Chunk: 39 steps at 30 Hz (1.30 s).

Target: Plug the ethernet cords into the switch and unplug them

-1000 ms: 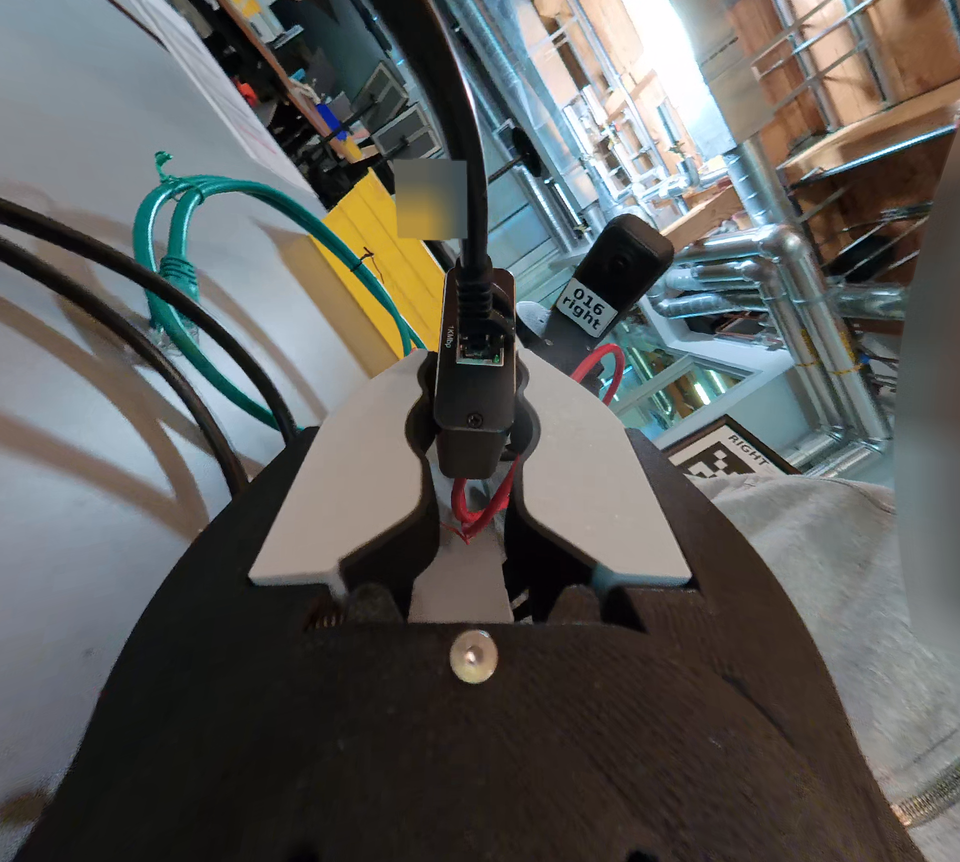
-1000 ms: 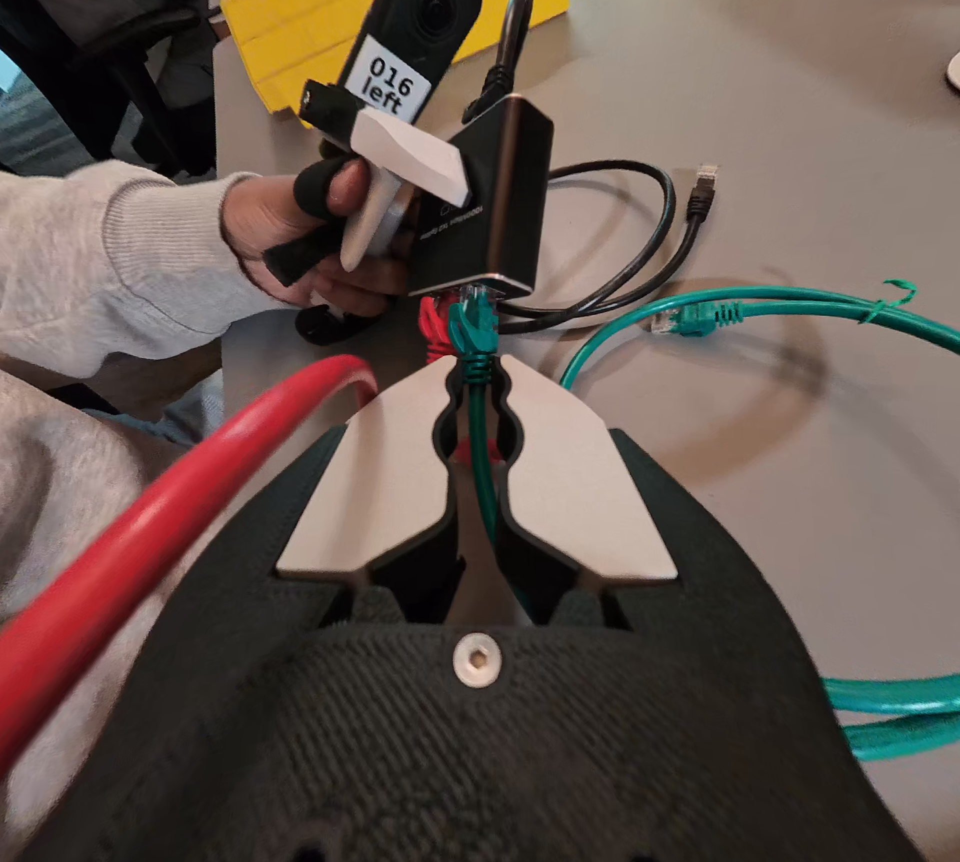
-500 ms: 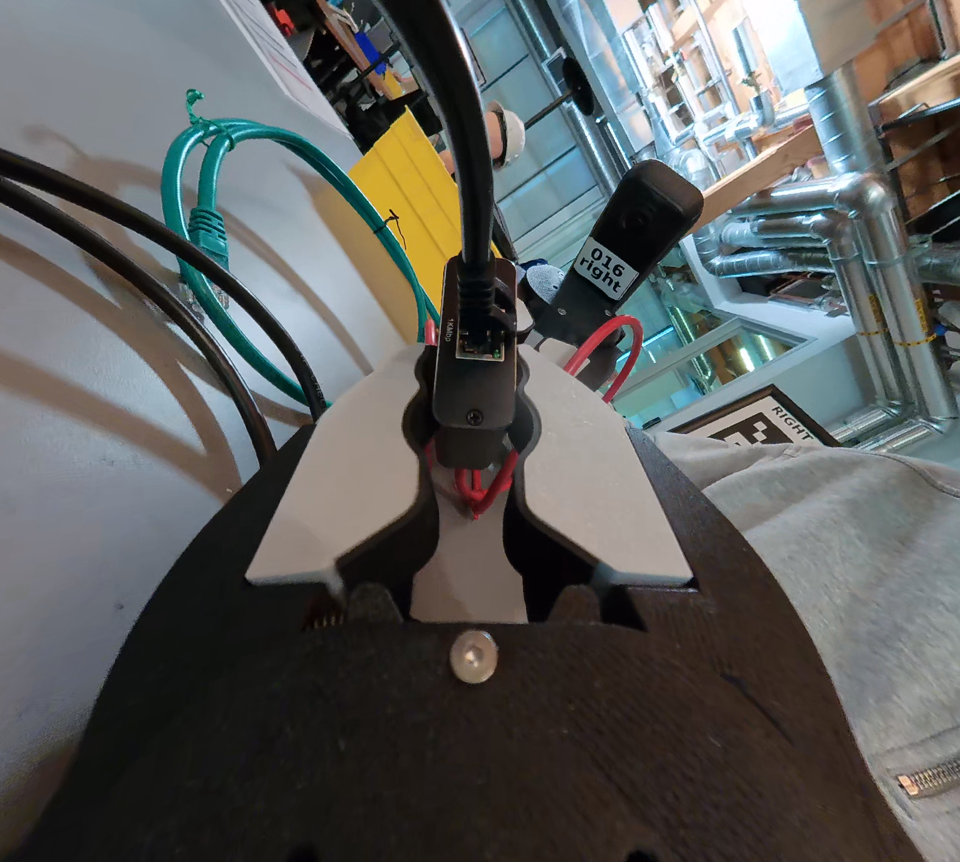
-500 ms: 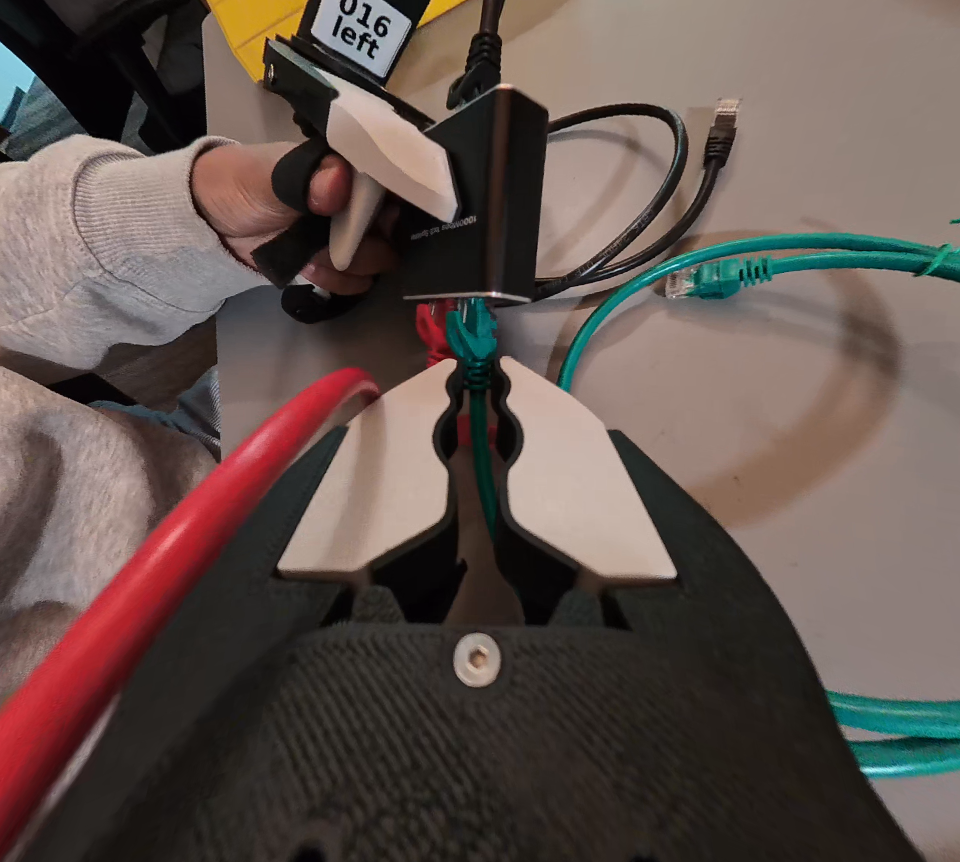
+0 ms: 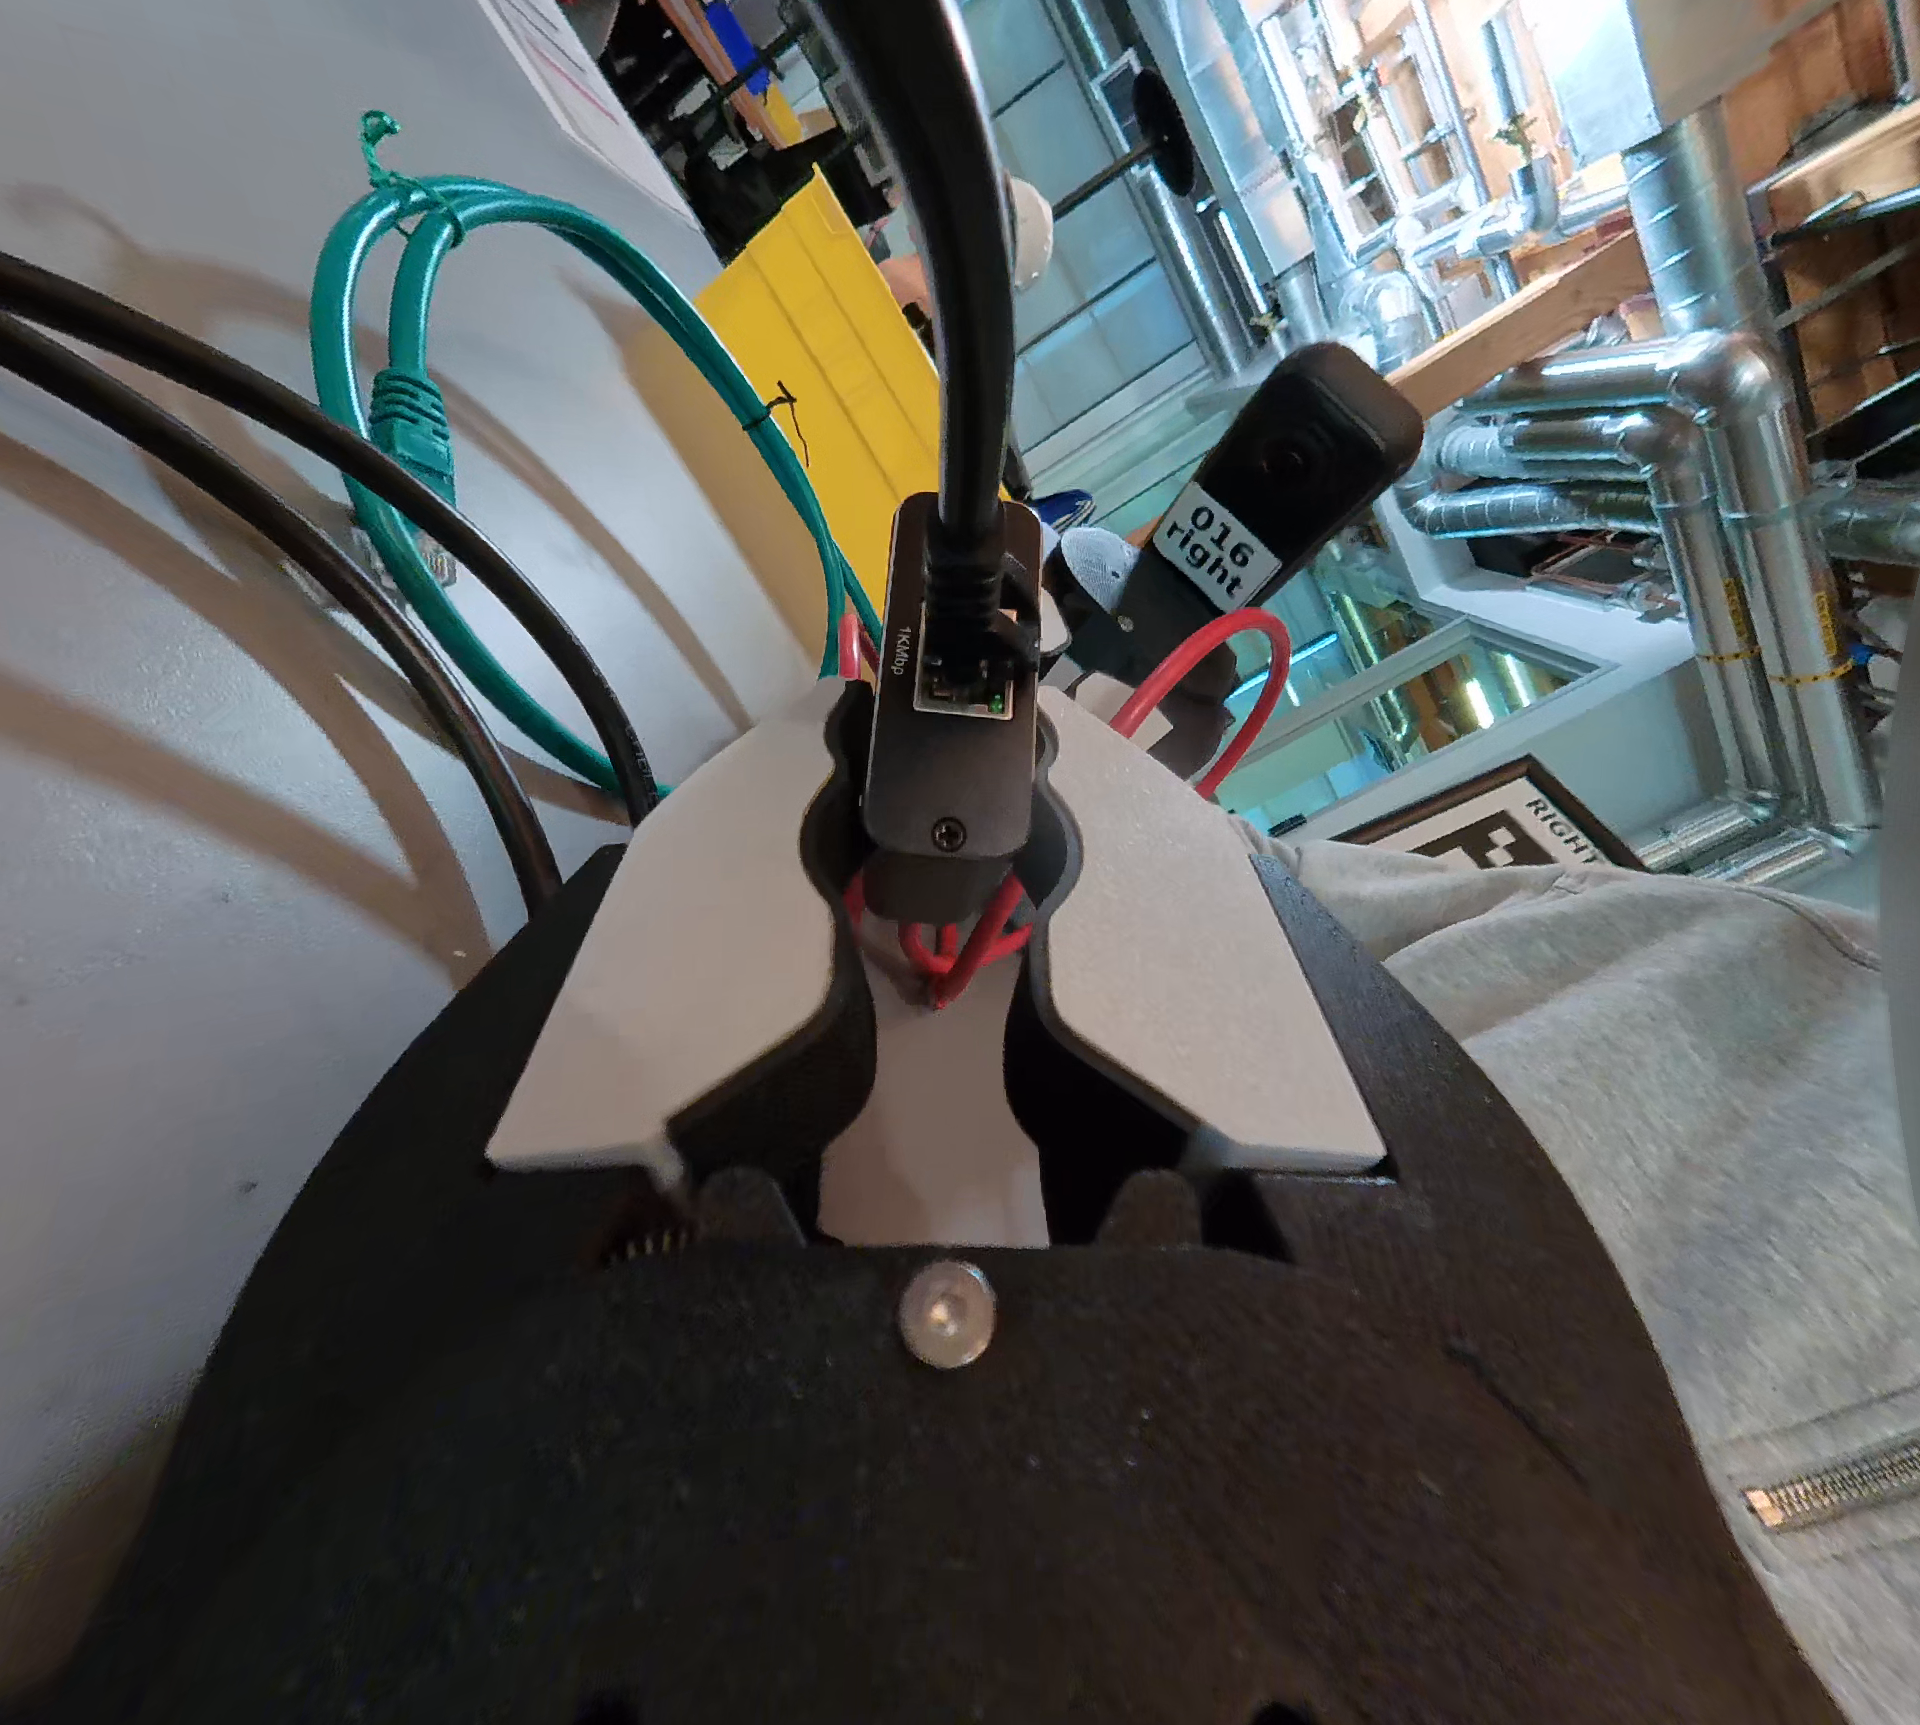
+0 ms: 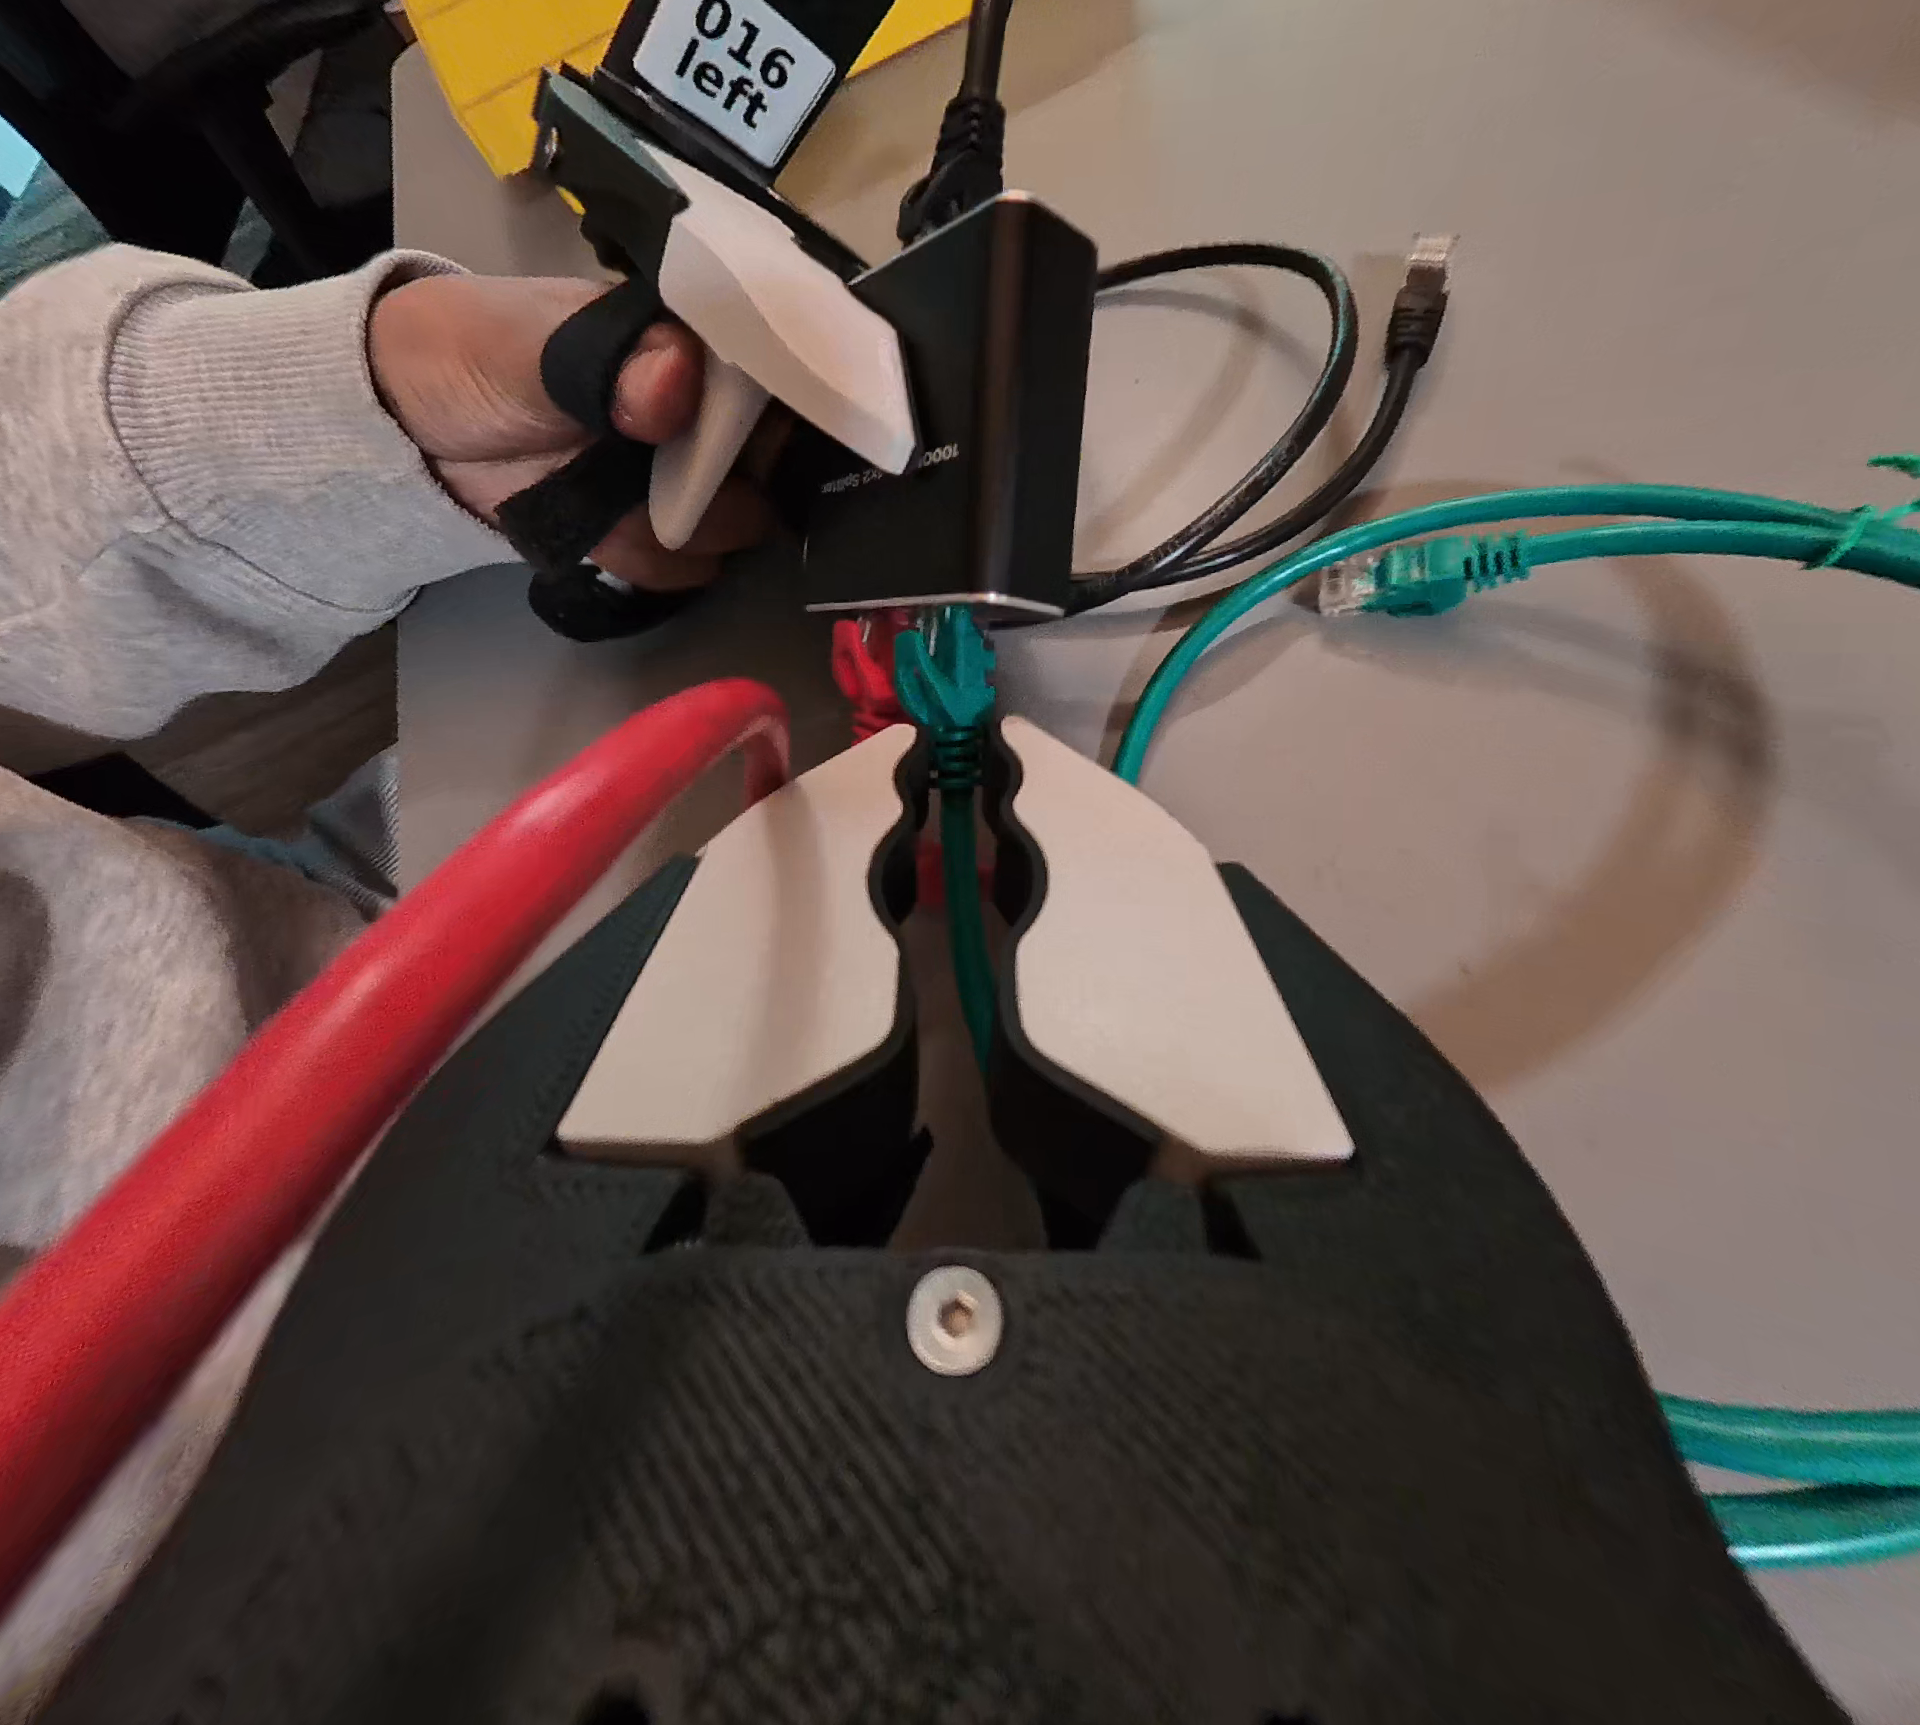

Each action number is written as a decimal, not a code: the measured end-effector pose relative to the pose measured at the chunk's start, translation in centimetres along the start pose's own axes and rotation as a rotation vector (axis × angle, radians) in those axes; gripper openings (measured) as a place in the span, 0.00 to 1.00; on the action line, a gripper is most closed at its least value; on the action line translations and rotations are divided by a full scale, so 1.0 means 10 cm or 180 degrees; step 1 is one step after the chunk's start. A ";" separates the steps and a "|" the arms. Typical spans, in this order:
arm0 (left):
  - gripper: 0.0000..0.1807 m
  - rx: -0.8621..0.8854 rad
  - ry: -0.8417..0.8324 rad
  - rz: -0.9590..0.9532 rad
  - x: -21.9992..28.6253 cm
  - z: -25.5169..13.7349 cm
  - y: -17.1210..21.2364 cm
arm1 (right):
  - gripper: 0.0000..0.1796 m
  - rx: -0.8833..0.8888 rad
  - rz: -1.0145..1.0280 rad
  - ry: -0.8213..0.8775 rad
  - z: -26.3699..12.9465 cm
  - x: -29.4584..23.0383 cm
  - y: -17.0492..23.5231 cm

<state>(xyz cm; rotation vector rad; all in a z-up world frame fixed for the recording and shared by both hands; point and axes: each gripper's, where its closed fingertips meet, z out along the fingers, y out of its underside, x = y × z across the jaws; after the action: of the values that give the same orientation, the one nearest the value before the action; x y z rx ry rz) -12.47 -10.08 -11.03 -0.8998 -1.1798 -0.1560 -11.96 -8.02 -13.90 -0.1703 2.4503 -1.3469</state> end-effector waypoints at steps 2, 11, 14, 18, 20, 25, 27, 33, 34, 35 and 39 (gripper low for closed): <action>0.16 0.0072 0.0058 -0.0033 0.01 -0.02 -0.04 | 0.04 0.0096 -0.0111 0.0073 -0.01 0.01 -0.04; 0.15 0.0499 0.0732 0.0022 0.28 -0.15 -0.27 | 0.14 0.0618 -0.1186 0.0839 -0.13 -0.07 -0.43; 0.14 0.0525 0.0792 0.0263 0.36 -0.14 -0.28 | 0.21 0.0702 -0.1164 0.0903 -0.21 -0.02 -0.48; 0.14 0.0574 0.0778 0.0479 0.39 -0.14 -0.30 | 0.31 0.0739 -0.1073 0.0971 -0.26 0.04 -0.52; 0.14 0.0585 0.0619 0.0600 0.34 -0.14 -0.29 | 0.32 0.0606 -0.1243 0.1200 -0.25 0.10 -0.50; 0.14 0.0685 0.0463 0.0571 0.25 -0.19 -0.35 | 0.33 0.0534 -0.2023 0.1760 -0.28 0.11 -0.55; 0.14 0.0752 0.0480 0.0499 0.22 -0.21 -0.37 | 0.32 0.0742 -0.2023 0.1815 -0.36 0.08 -0.63; 0.14 0.0700 0.0543 0.0611 0.26 -0.20 -0.35 | 0.25 0.2333 -0.0988 0.1546 -1.19 0.16 -1.11; 0.14 0.0670 0.0585 0.0649 0.29 -0.19 -0.33 | 0.24 0.2603 -0.0735 0.1452 -1.38 0.21 -1.17; 0.14 0.0673 0.0636 0.0683 0.32 -0.19 -0.34 | 0.23 0.2812 -0.0498 0.1348 -1.55 0.28 -1.20; 0.14 0.0883 0.0902 0.0802 0.47 -0.25 -0.39 | 0.22 0.3074 0.0253 0.1031 -1.92 0.58 -1.10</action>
<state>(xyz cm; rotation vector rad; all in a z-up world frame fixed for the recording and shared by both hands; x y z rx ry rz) -10.83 -12.83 -5.25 -0.7449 -0.7939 0.0820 -24.74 -0.29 3.38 0.4003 1.6999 -2.4662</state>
